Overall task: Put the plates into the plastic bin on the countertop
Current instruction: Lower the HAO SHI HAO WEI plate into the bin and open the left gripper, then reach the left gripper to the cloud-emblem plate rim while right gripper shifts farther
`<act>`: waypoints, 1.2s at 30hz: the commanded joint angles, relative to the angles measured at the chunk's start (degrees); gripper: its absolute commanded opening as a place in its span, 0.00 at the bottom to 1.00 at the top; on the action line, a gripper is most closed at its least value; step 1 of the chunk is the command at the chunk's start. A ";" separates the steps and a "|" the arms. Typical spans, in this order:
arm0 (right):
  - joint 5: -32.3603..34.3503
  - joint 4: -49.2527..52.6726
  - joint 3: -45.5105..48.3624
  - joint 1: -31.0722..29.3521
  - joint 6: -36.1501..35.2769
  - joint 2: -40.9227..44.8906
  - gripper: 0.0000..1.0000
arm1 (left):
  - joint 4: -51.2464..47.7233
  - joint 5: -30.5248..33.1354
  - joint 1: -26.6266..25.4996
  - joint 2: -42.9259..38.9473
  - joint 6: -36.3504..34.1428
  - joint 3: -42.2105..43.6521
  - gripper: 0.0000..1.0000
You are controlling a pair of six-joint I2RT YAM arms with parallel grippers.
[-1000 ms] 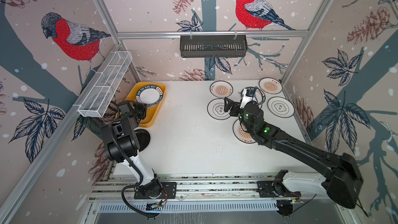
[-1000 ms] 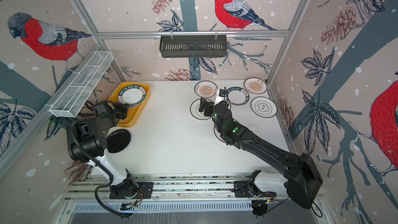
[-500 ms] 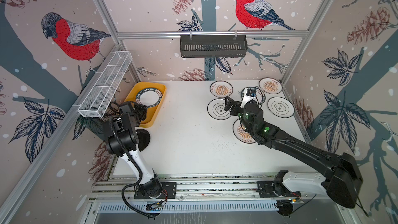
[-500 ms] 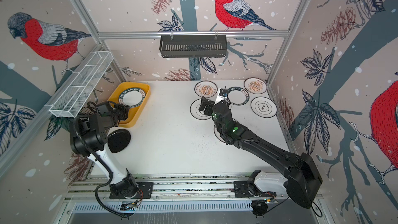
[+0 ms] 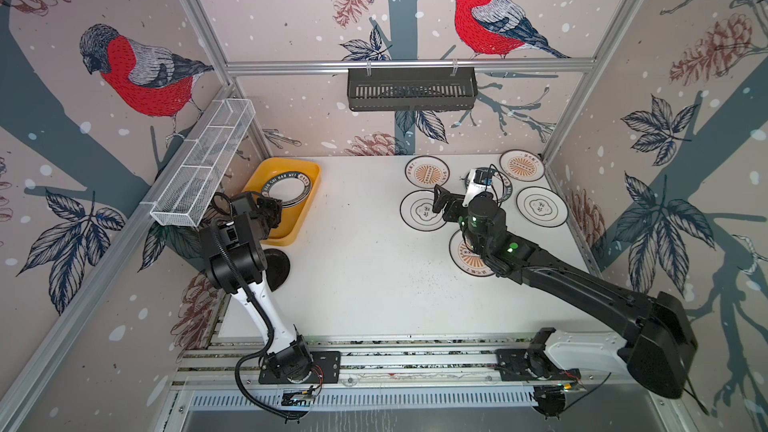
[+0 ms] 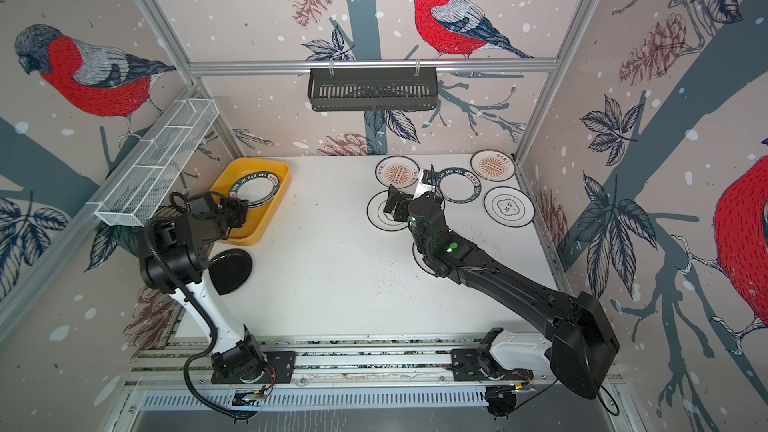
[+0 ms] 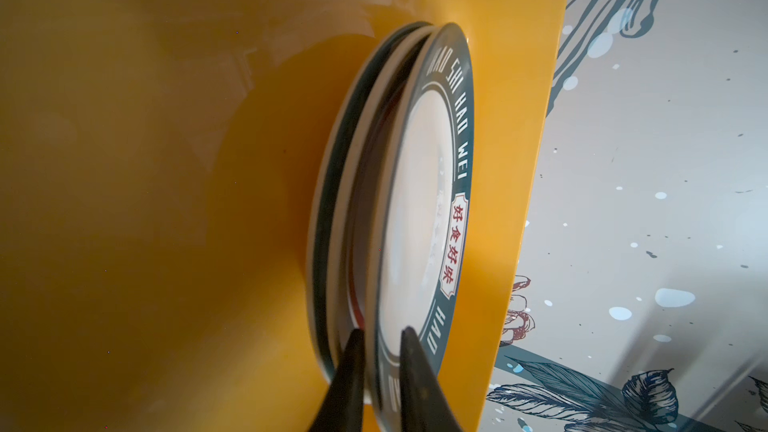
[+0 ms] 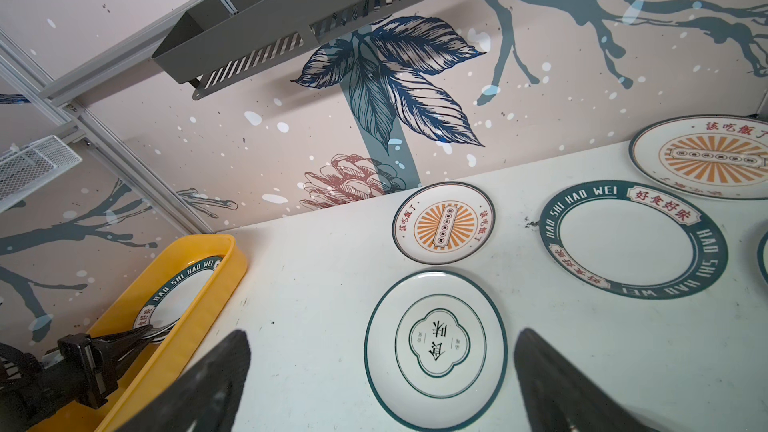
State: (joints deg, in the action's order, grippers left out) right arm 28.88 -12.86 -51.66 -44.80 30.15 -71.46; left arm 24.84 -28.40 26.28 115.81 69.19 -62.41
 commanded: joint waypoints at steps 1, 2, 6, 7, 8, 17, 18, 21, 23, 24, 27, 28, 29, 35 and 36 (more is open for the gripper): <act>0.76 -0.58 -0.33 0.06 -0.31 -0.08 1.00 | -0.28 0.63 0.09 -0.64 -0.51 -0.20 0.29; 0.81 -0.61 -0.36 0.15 -0.27 -0.08 1.00 | -0.49 0.81 0.13 -0.99 -0.76 -0.01 0.32; 0.61 -0.67 0.05 0.10 -0.16 0.09 1.00 | -1.86 1.05 0.11 -2.28 -2.11 0.03 0.41; 0.64 -0.67 0.12 0.15 -0.13 0.18 1.00 | -2.17 1.12 0.14 -2.57 -2.40 0.10 0.43; 0.58 -0.76 0.24 0.10 -0.05 0.33 0.99 | -2.53 1.27 0.15 -2.97 -2.63 0.05 0.48; 0.84 -1.36 2.16 0.02 0.57 2.47 1.00 | -6.42 3.13 -0.16 -7.43 -6.44 0.61 0.74; 0.87 -1.33 2.34 0.10 0.56 2.63 1.00 | -6.77 3.79 -0.29 -8.10 -6.88 0.89 0.75; 0.87 -1.35 2.90 0.07 0.62 3.15 0.99 | -8.51 5.28 -0.65 -9.98 -8.37 1.24 0.77; 0.83 -1.30 3.20 0.10 0.57 3.46 1.00 | -10.17 6.58 -1.03 -11.36 -9.72 1.33 0.80; 0.81 -1.31 3.23 0.06 0.47 3.60 0.99 | -10.97 7.28 -1.23 -12.03 -10.29 1.28 0.81; 0.83 -1.34 3.90 0.15 0.31 4.26 1.00 | -12.52 9.08 -2.35 -14.29 -11.89 1.55 0.85; 0.87 -1.42 4.11 0.15 0.18 4.47 0.99 | -13.05 9.58 -2.82 -15.06 -12.42 1.59 0.85; 0.89 -1.46 4.37 0.27 0.09 4.72 1.00 | -13.22 9.97 -3.40 -15.99 -13.03 1.76 0.87; 0.58 -1.66 5.57 0.88 -0.40 6.19 1.00 | -15.82 11.78 -8.32 -20.41 -18.05 0.30 0.89; 0.24 -1.74 5.84 1.27 -0.42 6.31 0.99 | -16.71 11.74 -9.26 -20.76 -19.27 -0.43 0.89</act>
State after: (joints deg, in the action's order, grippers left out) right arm 29.10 -12.95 -46.30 -44.01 30.15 -65.69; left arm 7.92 -18.70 18.57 96.57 55.11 -61.12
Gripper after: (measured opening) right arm 0.995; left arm 0.892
